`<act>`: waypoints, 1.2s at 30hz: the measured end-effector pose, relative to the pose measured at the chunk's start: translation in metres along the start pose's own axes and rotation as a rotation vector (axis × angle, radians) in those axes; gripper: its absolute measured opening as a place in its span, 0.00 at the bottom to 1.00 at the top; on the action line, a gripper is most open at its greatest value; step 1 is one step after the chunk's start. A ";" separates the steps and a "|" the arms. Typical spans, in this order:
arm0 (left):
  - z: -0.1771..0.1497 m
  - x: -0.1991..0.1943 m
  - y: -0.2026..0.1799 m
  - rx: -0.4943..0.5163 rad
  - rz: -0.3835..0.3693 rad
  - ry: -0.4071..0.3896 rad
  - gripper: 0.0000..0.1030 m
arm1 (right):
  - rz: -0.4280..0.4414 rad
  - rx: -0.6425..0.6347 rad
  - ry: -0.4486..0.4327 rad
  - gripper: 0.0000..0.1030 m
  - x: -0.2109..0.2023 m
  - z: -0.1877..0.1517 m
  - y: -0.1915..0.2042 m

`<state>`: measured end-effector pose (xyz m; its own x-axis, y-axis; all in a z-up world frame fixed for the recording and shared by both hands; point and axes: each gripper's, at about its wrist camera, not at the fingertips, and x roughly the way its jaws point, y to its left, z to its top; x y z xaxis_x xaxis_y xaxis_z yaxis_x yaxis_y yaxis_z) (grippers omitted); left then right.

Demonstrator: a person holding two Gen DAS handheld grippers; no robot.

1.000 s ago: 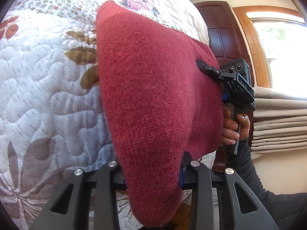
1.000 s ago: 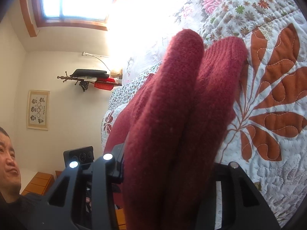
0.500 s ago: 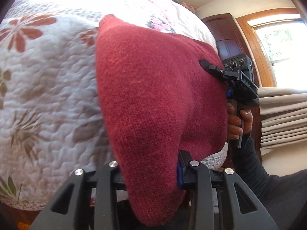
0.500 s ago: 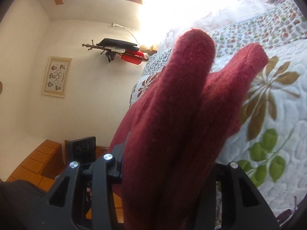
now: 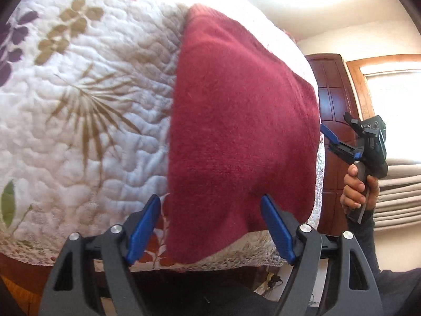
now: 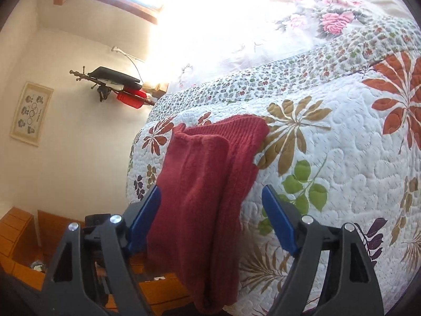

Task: Fold small clothes
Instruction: 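Lower the folded sweater onto the quilt and open the right gripper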

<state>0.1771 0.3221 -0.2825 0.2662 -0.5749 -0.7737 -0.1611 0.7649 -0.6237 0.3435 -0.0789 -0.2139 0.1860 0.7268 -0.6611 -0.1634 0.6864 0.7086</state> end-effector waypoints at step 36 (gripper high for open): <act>0.106 0.028 -0.065 0.203 -0.448 0.050 0.79 | -0.359 -0.240 0.073 0.24 0.045 -0.081 0.056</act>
<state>0.2961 0.2870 -0.2519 0.2205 -0.8696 -0.4418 0.1489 0.4776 -0.8658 0.2643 -0.0060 -0.2237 0.2050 0.4345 -0.8770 -0.3232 0.8758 0.3584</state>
